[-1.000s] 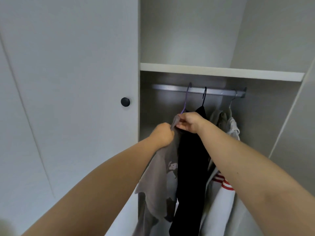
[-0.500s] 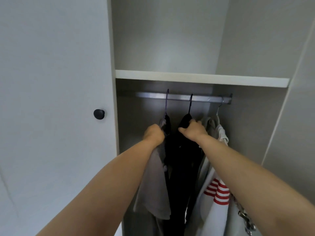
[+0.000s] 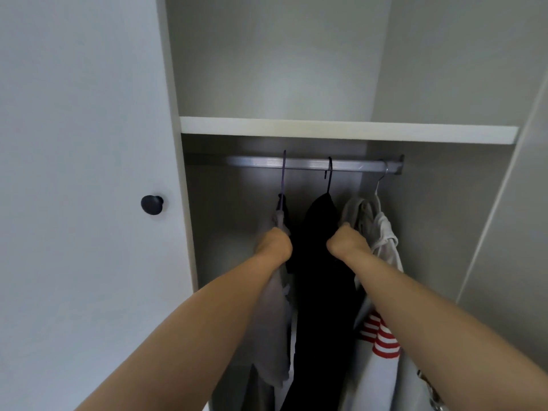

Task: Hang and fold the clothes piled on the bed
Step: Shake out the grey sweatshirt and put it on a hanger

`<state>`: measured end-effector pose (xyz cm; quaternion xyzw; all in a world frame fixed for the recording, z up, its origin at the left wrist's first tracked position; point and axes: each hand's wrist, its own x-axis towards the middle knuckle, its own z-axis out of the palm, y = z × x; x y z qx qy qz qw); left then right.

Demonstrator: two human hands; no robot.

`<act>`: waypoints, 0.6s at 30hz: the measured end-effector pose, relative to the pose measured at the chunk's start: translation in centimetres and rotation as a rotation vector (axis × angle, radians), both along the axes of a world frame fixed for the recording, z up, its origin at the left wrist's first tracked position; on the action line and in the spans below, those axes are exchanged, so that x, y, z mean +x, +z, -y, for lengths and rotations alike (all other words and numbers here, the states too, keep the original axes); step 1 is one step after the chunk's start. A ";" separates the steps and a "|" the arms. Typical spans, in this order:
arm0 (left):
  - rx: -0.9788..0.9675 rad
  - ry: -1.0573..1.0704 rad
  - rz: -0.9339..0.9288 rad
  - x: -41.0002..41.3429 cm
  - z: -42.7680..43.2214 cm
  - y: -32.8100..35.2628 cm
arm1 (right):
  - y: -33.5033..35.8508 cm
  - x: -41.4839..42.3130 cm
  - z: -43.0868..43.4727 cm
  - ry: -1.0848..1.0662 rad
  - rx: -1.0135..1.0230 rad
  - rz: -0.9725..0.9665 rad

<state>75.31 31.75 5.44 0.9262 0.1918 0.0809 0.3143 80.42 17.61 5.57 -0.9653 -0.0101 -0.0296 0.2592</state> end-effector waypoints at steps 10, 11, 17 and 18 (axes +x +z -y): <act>0.001 -0.017 0.044 -2.7 -0.1 -1.9 | -1.4 -3.9 -0.6 0.108 -0.159 0.100; 0.014 -0.034 0.052 -3.2 -0.1 -2.0 | -1.7 -4.2 -0.6 0.112 -0.167 0.111; 0.113 -0.039 0.094 -7.2 -0.6 -2.5 | -2.3 -7.0 -0.9 0.063 -0.358 0.282; 0.153 -0.046 0.096 -8.1 -0.8 -2.6 | -2.3 -7.8 -1.0 0.068 -0.367 0.327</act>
